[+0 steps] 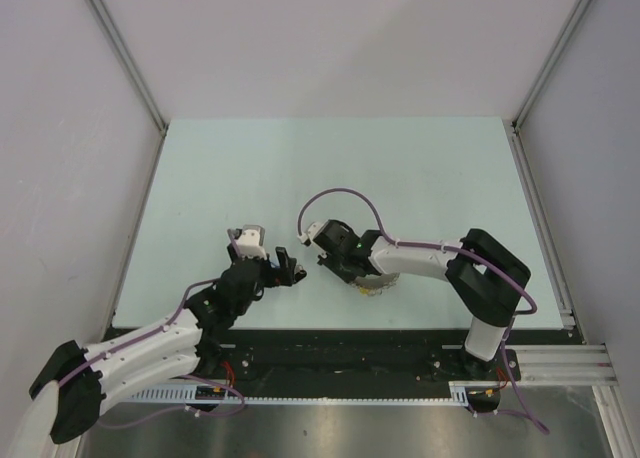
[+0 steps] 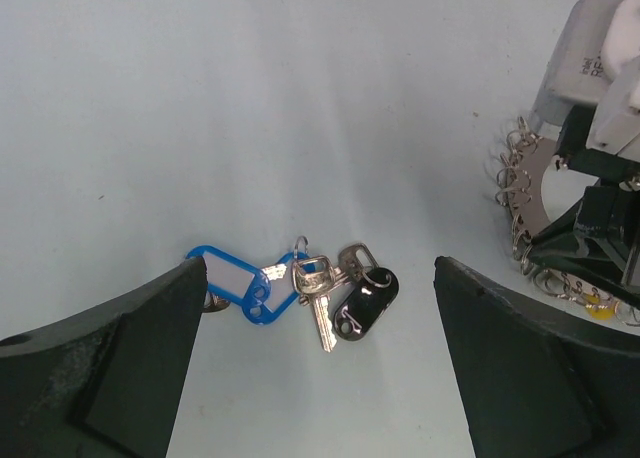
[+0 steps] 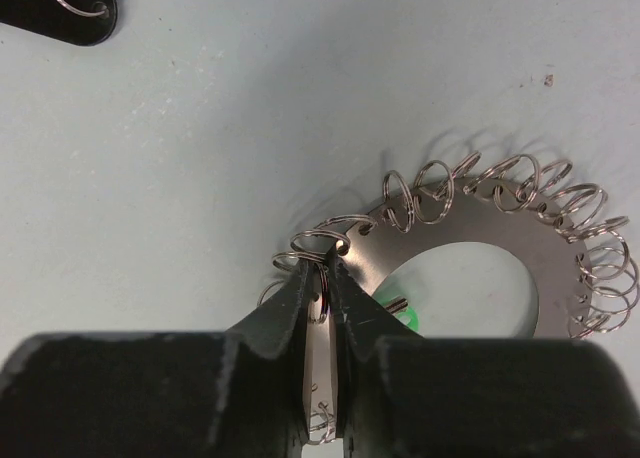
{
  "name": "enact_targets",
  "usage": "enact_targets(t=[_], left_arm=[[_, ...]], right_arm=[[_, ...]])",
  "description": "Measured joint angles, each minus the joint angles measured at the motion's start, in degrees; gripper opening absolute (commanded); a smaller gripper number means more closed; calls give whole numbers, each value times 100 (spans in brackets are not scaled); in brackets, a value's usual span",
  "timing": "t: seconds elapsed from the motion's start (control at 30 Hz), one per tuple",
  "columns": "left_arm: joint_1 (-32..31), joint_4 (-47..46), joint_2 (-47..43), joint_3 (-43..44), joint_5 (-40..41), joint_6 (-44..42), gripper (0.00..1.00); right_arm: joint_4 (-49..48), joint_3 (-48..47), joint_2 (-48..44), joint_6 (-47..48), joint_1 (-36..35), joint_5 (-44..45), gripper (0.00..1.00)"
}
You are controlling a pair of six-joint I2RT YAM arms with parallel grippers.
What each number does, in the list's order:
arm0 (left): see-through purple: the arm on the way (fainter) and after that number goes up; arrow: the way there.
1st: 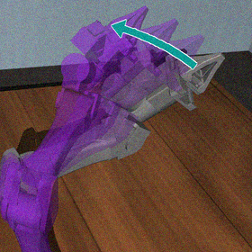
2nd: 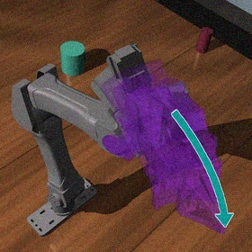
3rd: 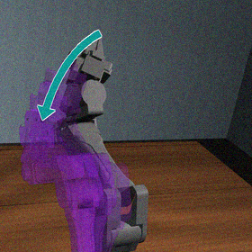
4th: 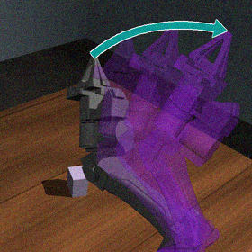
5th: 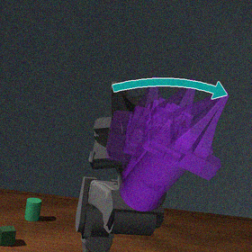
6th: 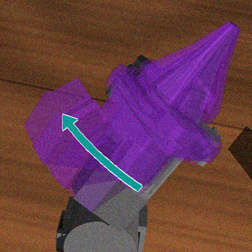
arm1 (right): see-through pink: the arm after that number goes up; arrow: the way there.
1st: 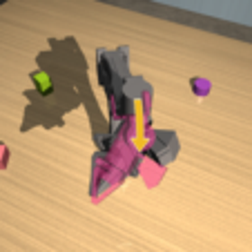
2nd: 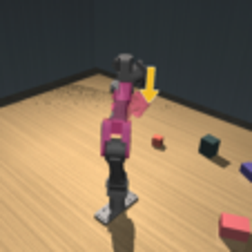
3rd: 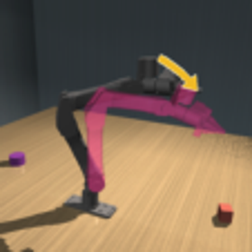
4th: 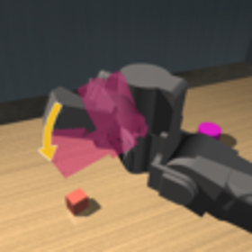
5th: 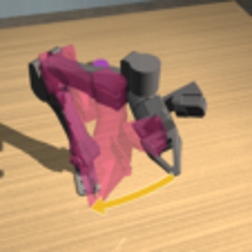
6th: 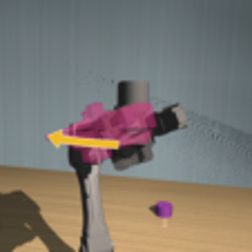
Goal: Put the keys on the keyring
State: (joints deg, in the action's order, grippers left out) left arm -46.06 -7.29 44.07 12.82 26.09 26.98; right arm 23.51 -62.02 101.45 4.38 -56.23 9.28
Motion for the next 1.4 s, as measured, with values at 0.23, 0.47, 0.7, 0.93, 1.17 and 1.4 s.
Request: enact_targets(t=[0.23, 0.47, 0.7, 0.93, 1.17, 1.4], left_arm=[[26, 168, -35, 28, -155, 57, 100], [35, 179, -59, 157, -455, 37, 100], [35, 177, -66, 164, -695, 39, 100], [35, 177, -52, 164, -785, 46, 100], [35, 184, -2, 166, -892, 50, 100], [35, 188, 0, 166, -988, 50, 100]], right_arm=[[61, -9, -125, 20, -17, 87, 0], [-9, 57, -839, -28, 35, 63, 1], [-918, 931, -1231, -354, 352, -387, 7], [-1145, 1305, -1231, -570, 400, -476, 18], [-1163, 1305, -1379, -656, 358, -433, 24], [-1047, 1305, -1458, -686, 354, -417, 26]])
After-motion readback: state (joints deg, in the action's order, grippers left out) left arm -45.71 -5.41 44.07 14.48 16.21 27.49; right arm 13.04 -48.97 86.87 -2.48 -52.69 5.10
